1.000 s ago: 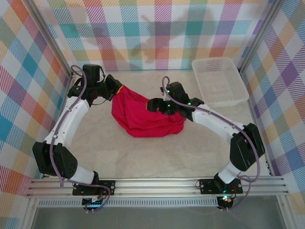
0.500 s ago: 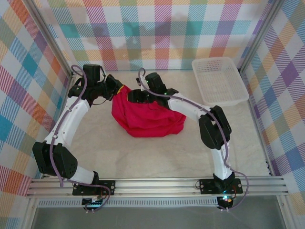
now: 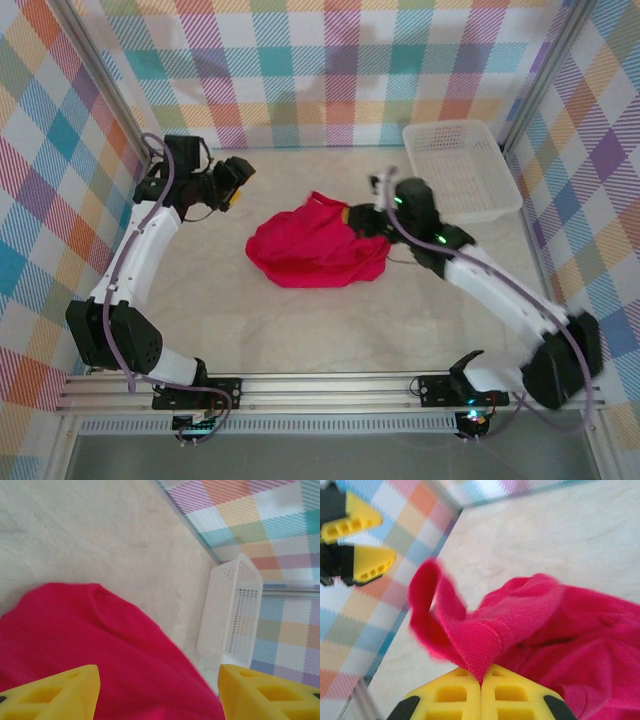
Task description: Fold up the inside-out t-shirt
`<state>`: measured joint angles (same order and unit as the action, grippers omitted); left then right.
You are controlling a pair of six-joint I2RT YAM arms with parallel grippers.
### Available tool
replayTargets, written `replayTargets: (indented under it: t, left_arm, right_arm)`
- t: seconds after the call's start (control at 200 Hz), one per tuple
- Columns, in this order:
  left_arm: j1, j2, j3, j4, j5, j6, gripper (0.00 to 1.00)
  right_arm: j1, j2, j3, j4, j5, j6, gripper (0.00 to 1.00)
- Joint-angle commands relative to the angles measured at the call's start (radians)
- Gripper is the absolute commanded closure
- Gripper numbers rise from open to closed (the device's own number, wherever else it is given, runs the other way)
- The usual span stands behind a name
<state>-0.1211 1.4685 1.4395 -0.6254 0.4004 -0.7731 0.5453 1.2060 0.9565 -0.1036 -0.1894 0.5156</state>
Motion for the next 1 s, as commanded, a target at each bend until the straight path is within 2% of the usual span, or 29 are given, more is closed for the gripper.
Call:
replayTargets:
  t: [0.0,0.17,0.33,0.535,0.705,0.755,0.82,0.85,0.995]
  left_arm:
    - [0.0,0.017,-0.1,0.006,0.017,0.048,0.38]
    - [-0.022,0.11,-0.205,0.068,0.04,0.07,0.42]
    - [-0.061,0.221,-0.251,0.097,0.027,0.103,0.41]
    - [-0.09,0.363,-0.248,0.213,0.075,0.068,0.38]
    - [-0.175,0.445,-0.244,0.314,0.117,-0.002,0.39]
    - [-0.198,0.467,-0.25,0.338,0.123,-0.026,0.51]
    - [-0.21,0.486,-0.255,0.384,0.123,-0.05,0.88]
    - [-0.209,0.488,-0.254,0.382,0.12,-0.056,1.0]
    - [-0.165,0.415,-0.196,0.244,0.074,-0.028,1.0]
  right_arm:
    - [-0.099,-0.072,-0.233,0.052,0.056,0.047,1.0]
    - [-0.223,-0.171,-0.395,0.038,0.131,0.134,1.0]
    - [-0.307,-0.17,-0.4,-0.011,0.116,0.169,1.0]
    - [-0.334,-0.126,-0.366,-0.018,0.059,0.192,1.0]
    - [-0.336,-0.092,-0.32,-0.043,0.023,0.191,1.0]
    - [-0.335,-0.091,-0.313,-0.043,0.019,0.194,1.0]
    - [-0.335,-0.088,-0.295,-0.049,0.015,0.202,1.0]
    - [-0.335,-0.085,-0.281,-0.055,0.01,0.205,1.0]
    - [-0.335,-0.054,-0.162,-0.081,-0.044,0.209,1.0]
